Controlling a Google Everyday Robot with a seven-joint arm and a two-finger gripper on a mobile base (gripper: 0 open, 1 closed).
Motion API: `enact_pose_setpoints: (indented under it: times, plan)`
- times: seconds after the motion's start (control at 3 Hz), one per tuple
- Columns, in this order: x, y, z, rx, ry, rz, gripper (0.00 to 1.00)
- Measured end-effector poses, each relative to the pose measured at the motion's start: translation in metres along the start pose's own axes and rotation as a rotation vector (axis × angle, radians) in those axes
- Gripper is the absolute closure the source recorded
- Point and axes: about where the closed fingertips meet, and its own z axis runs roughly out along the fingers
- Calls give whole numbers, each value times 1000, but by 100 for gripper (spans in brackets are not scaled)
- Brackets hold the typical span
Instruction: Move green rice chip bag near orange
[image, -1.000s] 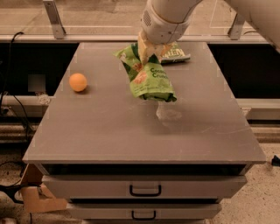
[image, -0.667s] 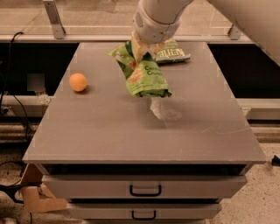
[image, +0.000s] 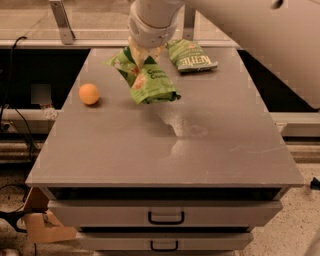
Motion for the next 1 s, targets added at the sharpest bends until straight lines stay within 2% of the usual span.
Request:
enact_pose_setpoints:
  times: [1.0]
  plan:
    - [-28, 15, 46, -60, 58, -74, 100]
